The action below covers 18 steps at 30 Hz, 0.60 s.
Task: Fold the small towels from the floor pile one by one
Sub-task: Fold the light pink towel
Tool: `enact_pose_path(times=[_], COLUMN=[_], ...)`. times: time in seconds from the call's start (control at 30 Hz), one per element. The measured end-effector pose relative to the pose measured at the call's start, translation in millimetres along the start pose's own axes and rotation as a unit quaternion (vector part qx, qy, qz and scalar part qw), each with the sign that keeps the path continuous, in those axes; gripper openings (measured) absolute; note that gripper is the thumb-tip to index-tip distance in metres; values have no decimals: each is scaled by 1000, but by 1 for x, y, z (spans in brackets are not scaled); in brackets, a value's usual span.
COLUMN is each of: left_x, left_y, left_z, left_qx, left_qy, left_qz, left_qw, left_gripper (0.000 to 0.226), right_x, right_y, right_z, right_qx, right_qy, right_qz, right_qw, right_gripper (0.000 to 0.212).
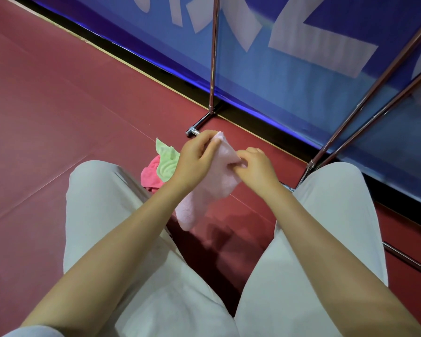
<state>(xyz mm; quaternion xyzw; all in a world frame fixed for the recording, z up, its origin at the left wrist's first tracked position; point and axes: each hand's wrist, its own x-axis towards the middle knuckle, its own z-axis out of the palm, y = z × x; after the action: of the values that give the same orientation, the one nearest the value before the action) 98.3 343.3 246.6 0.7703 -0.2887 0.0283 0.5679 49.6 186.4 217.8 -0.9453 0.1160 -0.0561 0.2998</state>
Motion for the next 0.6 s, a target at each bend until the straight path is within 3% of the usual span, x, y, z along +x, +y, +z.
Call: enact_pose_path(times=[0.1, 0.2, 0.3, 0.5, 0.6], left_x=[0, 4, 9, 14, 18], left_y=[0, -1, -4, -10, -13], left_z=[1, -3, -9, -16, -18], left_qx=[-10, -43, -69, -80, -41], left_qy=[12, 55, 84, 130, 127], left_qz=[-4, -41, -90, -136, -161], left_qw=[1000, 997, 990, 979, 978], left_gripper=[16, 17, 21, 24, 24], right_x=[-1, 1, 0, 3, 4], right_y=[3, 4, -1, -3, -3], right_z=[4, 0, -2, -4, -1], right_qx=[-45, 106, 278, 468, 511], right_qy=[12, -34, -90, -26, -10], right_qz=[8, 42, 98, 170, 183], right_qw=[999, 993, 951, 867, 840], right_gripper=[12, 16, 22, 14, 9])
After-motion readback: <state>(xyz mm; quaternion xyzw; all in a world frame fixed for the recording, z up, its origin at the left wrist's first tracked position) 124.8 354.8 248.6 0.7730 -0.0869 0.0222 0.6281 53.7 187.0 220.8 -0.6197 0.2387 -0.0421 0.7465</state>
